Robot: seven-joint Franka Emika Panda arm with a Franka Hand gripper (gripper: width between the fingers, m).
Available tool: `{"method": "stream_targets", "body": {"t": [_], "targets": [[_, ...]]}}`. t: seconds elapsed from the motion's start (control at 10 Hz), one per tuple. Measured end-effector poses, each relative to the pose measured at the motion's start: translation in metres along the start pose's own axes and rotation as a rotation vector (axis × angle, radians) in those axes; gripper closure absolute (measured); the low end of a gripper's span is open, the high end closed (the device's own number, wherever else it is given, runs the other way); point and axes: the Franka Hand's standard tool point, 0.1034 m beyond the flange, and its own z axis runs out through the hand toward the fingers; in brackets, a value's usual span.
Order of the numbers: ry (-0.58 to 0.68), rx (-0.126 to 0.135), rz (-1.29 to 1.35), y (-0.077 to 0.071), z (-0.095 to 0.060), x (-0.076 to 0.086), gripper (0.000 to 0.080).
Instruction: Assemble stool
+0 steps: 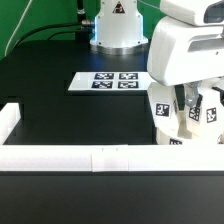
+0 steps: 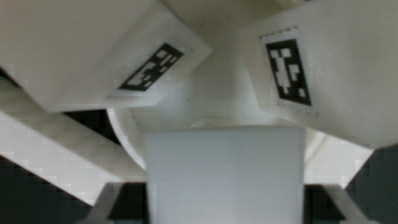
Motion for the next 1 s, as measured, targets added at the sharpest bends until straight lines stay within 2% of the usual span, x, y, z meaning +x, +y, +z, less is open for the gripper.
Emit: {"method": "stream_targets", "body": {"t": [0.4, 0.5, 0.6, 0.7, 1.0], "targets": [[0.023, 0.011, 0.404, 0.008, 0.000, 0.002, 0.0462], [0.017, 0.027, 0.469, 0.010, 0.000, 0.003, 0.0462], [-0.005, 0.072, 0.552, 0.014, 0.000, 0.001, 0.0462], [-0.011, 0.091, 0.583, 0.019, 0.000, 0.001, 0.0462], [-0.017, 0.087, 0.825, 0.018, 0.001, 0.001, 0.0462]]}}
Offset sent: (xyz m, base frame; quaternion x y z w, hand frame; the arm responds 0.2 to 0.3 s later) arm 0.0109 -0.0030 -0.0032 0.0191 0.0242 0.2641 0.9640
